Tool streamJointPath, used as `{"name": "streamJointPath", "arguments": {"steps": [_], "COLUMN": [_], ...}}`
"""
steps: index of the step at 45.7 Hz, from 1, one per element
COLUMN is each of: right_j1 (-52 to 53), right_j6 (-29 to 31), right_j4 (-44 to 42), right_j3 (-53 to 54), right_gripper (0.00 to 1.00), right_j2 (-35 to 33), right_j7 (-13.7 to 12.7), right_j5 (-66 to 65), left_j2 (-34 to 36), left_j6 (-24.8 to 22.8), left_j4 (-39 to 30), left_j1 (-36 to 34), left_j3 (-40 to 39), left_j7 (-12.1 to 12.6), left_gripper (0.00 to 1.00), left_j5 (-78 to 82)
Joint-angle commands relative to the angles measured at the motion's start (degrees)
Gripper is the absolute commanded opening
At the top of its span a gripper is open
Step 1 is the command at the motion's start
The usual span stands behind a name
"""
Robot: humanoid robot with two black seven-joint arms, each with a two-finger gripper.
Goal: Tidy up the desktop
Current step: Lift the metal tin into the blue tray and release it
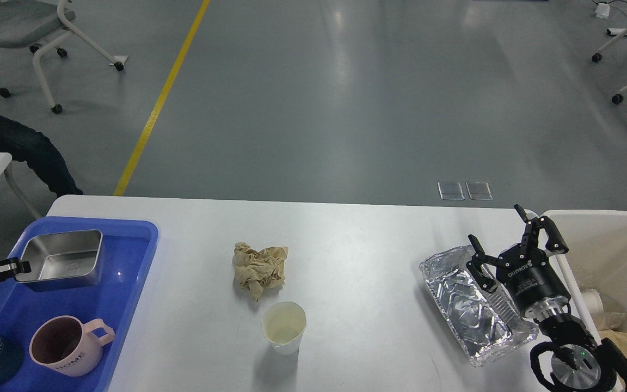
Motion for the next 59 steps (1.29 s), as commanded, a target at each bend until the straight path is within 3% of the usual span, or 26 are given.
{"name": "streamJointPath", "arguments": {"steps": [1,24,27,31,33,44,48,59], "right_j1": [0.0,-0.3,-0.2,0.0,0.0,-0.3,-0.3,0.0], "right_j6": [0.0,0.0,0.0,0.0,0.0,-0.1,-0.1,-0.2], "right_j4": [0.0,0.1,0.1,0.2,0.2,0.3,0.3,0.6], "right_j3": [0.0,0.1,0.1,0.1,0.2,0.2,0.3,0.2], "right_gripper": [1.0,1.0,1.0,1.0,1.0,1.0,1.0,1.0], "right_j2": [0.2,0.4,0.4,0.5,0.5,0.5,0.5,0.5], "right_j7": [0.0,0.0,0.0,0.0,0.0,0.0,0.0,0.0], "right_j5": [0.0,0.0,0.0,0.0,0.0,0.0,0.0,0.0], "left_j2": [-3.1,-7.4,-7.9,-8.6,-8.7,-9.7,-9.4,-7.2], "left_j6": [1.5,3.6,5.0,6.7,7.1,7.2,6.5,3.2], "left_j4": [3.5,8.7,9.1,9.2,9.2,9.2,9.2,9.1], "left_j1": [0.3,2.1,2.4,2.4,2.4,2.4,1.9,-4.9], "left_j3": [-0.1,-0.1,-0.1,-0.1,-0.1,-0.2,-0.8,-3.0], "left_j7": [0.0,0.0,-0.5,-0.4,-0.3,-0.1,-0.1,0.0], "left_gripper": [0.02,0.07,0.15,0.46,0.55,0.66,0.76,0.83], "left_j5": [-0.4,-0.4,-0.4,-0.4,-0.4,-0.5,-2.2,-25.2]}}
